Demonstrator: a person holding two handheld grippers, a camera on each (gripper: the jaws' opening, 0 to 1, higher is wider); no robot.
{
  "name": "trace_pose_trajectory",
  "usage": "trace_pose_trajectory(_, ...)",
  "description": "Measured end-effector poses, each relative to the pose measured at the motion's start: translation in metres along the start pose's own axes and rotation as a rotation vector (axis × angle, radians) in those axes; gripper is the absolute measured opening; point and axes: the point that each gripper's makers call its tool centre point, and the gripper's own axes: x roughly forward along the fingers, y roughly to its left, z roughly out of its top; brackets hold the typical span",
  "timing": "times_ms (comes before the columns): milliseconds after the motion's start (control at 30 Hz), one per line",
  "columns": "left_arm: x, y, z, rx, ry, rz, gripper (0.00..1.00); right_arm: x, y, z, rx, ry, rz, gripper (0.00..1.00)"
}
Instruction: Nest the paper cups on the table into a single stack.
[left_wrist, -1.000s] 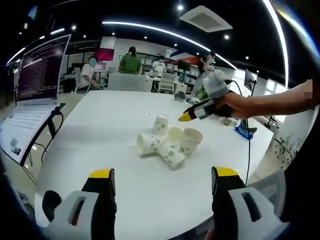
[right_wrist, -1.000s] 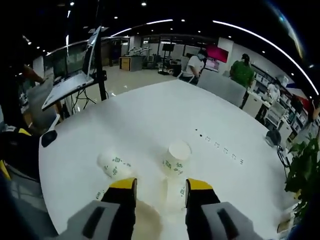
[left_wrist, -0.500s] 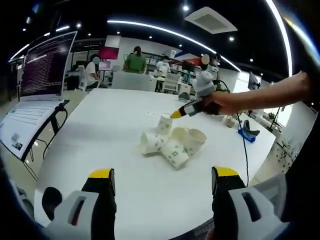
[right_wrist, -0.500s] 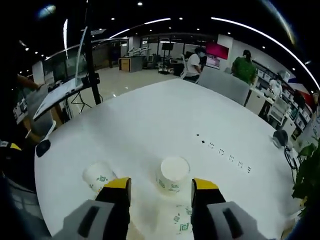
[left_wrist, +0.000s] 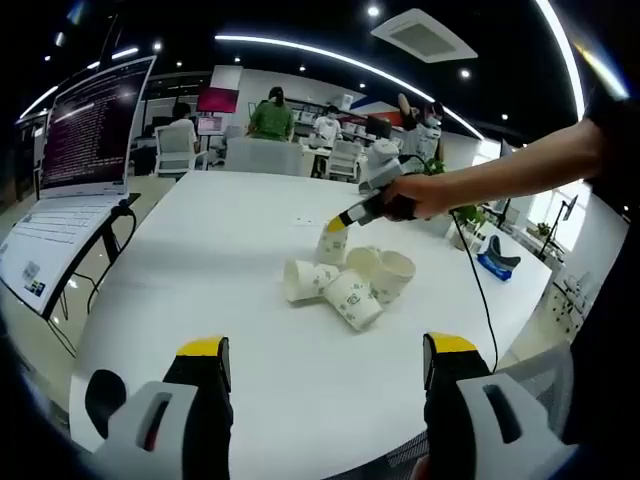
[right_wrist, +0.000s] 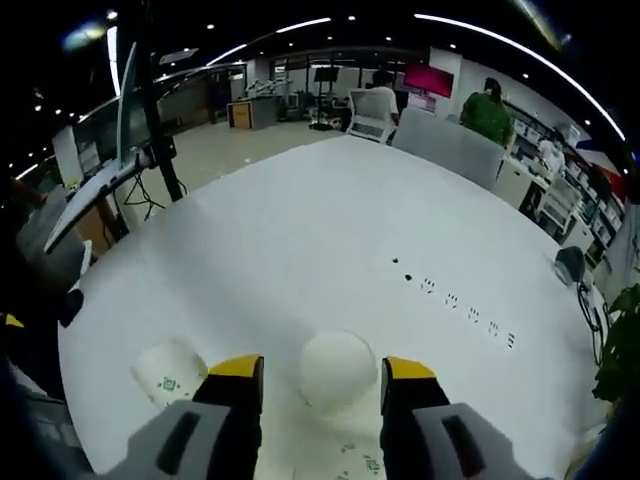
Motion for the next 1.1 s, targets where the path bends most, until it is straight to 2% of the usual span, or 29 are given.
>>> trace_pose_trajectory(133,-0.002,0.0,-0.001,0.0,0.008,0.002,0.77,0.014,-0.004,-0.007,-0.037,0.044,0.0,0.45)
trace_pose_trajectory(200,-0.004,0.0,-0.002,0.004,0.009,0.004,0.77,0.009,-0.007,-0.01,-0.02,0.046,-0.003,0.43)
trace_pose_trajectory(300,-0.006,0.002,-0.004,0.0,0.014,0.01,0.77,0.02,-0.014,-0.01,0.014,0.045,-0.001,0.37)
trace_pose_trajectory(367,-0.007,0.004,-0.006,-0.006,0.016,0.015,0.77,0.022,-0.016,-0.008,0.042,0.033,0.003,0.36)
trace_pose_trajectory(433,-0.008,0.005,-0.007,-0.006,0.018,0.02,0.77,0.02,-0.012,-0.005,0.034,0.02,0.011,0.36)
trace_pose_trajectory(667,0.002,0.0,-0.004,-0.002,0.022,0.002,0.76,-0.005,-0.012,0.007,0.051,-0.044,0.017,0.36)
trace_pose_trajectory(733,0.006,-0.003,0.0,0.006,0.016,-0.008,0.76,-0.005,-0.01,0.014,0.036,-0.064,0.024,0.36)
trace_pose_trajectory(800,0.011,-0.006,0.004,0.009,0.01,-0.02,0.76,-0.024,-0.006,0.02,0.035,-0.083,0.027,0.36)
trace_pose_trajectory(1000,0.025,-0.018,0.017,0.005,-0.014,-0.065,0.75,-0.048,0.005,0.027,-0.011,-0.134,0.052,0.36)
trace_pose_trajectory(1100,0.033,-0.025,0.022,0.021,-0.018,-0.089,0.75,-0.062,0.014,0.033,0.029,-0.155,0.098,0.36)
